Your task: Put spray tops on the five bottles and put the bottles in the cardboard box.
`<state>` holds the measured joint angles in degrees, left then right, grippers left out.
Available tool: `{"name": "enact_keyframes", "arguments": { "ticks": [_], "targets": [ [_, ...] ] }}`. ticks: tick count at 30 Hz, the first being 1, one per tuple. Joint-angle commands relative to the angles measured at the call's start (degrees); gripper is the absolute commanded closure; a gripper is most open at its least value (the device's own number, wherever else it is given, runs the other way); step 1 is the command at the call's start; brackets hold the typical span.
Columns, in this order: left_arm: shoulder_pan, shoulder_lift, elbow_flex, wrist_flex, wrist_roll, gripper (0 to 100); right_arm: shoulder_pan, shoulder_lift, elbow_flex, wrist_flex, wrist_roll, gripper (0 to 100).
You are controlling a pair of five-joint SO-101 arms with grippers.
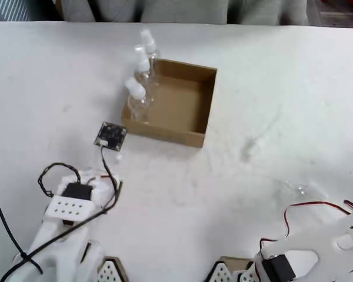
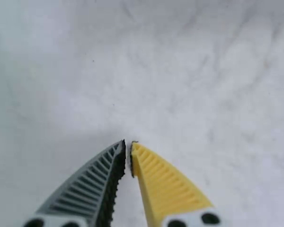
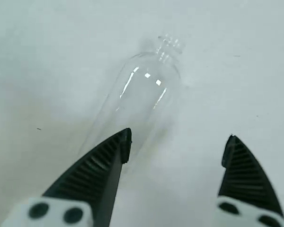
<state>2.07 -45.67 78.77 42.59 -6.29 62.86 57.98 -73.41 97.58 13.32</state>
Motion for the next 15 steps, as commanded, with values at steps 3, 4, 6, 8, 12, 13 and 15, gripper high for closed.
{"name": "enact_keyframes", "arguments": {
  "ticks": [3,4,6,8,12,13,15],
  "targets": [
    [-0.2,-1.9,-0.8,-1.2,-0.4,97,-2.9,1.9,-1.0,-1.8,-3.4,71.3],
    [-0.2,-1.9,-0.7,-1.2,-0.4,97,-3.3,2.9,-1.0,-2.9,-4.0,71.3],
    [-0.3,-1.9,-0.7,-1.2,-0.4,97,-4.1,4.4,-1.1,-5.1,-5.2,71.3],
    [-0.3,-1.9,-0.7,-1.2,-0.4,97,-4.4,5.8,-1.1,-6.5,-5.6,71.3],
    [-0.2,-1.9,-0.7,-1.2,-0.4,97,-5.1,7.6,-1.1,-8.3,-5.7,71.4],
    [-0.2,-1.9,-0.7,-1.2,-0.4,97,-5.1,8.0,-1.1,-8.8,-5.7,71.4],
    [-0.2,-1.9,-0.7,-1.2,-0.4,97,-5.1,8.6,-1.1,-9.8,-5.4,71.6]
  ]
}}
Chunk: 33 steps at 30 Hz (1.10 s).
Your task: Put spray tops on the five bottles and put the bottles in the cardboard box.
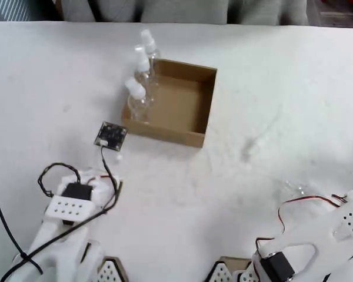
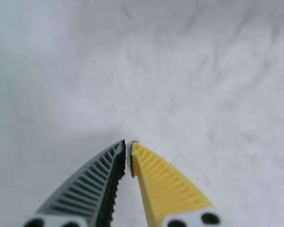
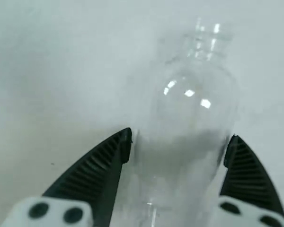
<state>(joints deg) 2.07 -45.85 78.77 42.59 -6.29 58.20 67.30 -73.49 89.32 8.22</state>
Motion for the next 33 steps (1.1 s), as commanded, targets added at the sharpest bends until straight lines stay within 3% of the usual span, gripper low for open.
{"name": "enact_keyframes", "arguments": {
  "ticks": [1,4,8,15,18,27,33],
  "targets": [
    [-0.2,-1.7,-0.7,-1.2,-0.4,97,-0.5,-0.5,-1.0,-2.0,-0.2,71.8],
    [-0.2,-1.7,-0.7,-1.2,-0.4,97,-1.0,-0.6,-1.0,-2.2,-0.1,79.9],
    [-0.2,-1.7,-0.7,-1.2,-0.4,97,-2.2,-2.0,-1.0,-1.4,0.0,99.0],
    [-0.2,-1.7,-0.7,-1.2,-0.4,97,-5.8,-9.5,-0.4,9.8,8.6,98.1],
    [-0.3,-1.7,-0.7,-1.2,-0.4,97,-5.8,-13.8,2.1,10.0,10.0,98.2],
    [0.0,-1.7,-0.7,-1.3,-0.4,97,-6.9,-33.6,31.8,8.9,17.7,98.2],
    [-0.2,-1.7,-0.7,-1.3,-0.4,97,-6.9,-41.2,48.1,0.2,20.7,98.2]
  ]
}}
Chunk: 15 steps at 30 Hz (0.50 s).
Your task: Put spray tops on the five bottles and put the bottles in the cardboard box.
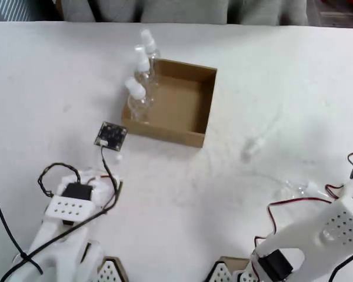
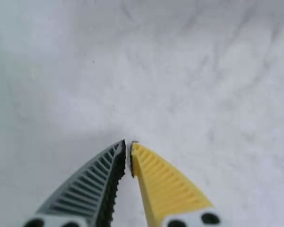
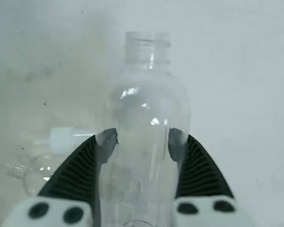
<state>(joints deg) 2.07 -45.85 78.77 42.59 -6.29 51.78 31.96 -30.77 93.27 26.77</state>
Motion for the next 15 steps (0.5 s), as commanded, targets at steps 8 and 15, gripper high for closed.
{"name": "enact_keyframes", "arguments": {
  "ticks": [8,15],
  "targets": [
    [-0.3,-1.7,-0.6,-1.3,-0.4,97,-0.1,-11.5,26.4,-23.7,8.9,96.6],
    [-0.3,-1.7,-0.6,-1.3,-0.4,97,-1.1,-14.1,33.2,-29.1,16.3,74.7]
  ]
}}
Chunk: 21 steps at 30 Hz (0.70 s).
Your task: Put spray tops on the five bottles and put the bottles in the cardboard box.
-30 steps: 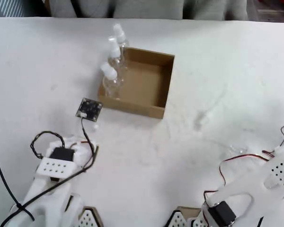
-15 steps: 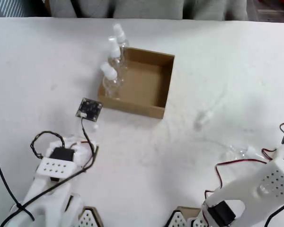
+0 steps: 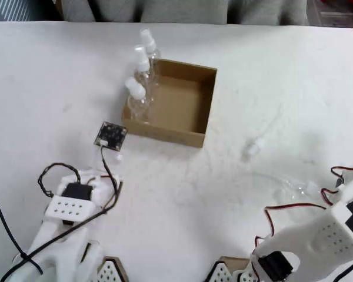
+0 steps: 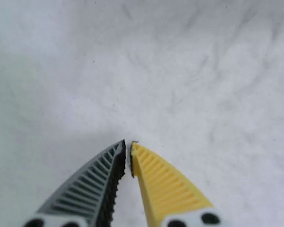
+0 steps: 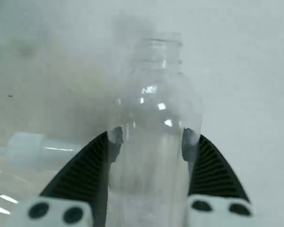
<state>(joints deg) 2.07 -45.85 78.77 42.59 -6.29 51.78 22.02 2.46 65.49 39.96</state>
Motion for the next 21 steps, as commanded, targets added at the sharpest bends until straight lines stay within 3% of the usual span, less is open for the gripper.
{"name": "enact_keyframes", "arguments": {
  "ticks": [1,5,13,17,21],
  "targets": [
    [-0.3,-1.7,-0.6,-1.3,-0.4,97,-1.2,-4.5,0.0,-1.1,4.2,72.1],
    [-0.3,-1.7,-0.6,-1.3,-0.4,97,-1.2,-7.5,-0.4,2.2,6.8,65.4],
    [-0.4,-1.7,-0.6,-1.3,-0.4,97,-1.2,-16.9,-0.3,7.9,5.1,67.3],
    [-0.4,-1.7,-0.6,-1.3,-0.4,97,-0.6,-20.1,-0.3,5.8,-0.8,82.3],
    [-0.4,-1.7,-0.6,-1.3,-0.4,97,2.5,-21.2,-0.4,2.2,-1.8,98.8]
  ]
}}
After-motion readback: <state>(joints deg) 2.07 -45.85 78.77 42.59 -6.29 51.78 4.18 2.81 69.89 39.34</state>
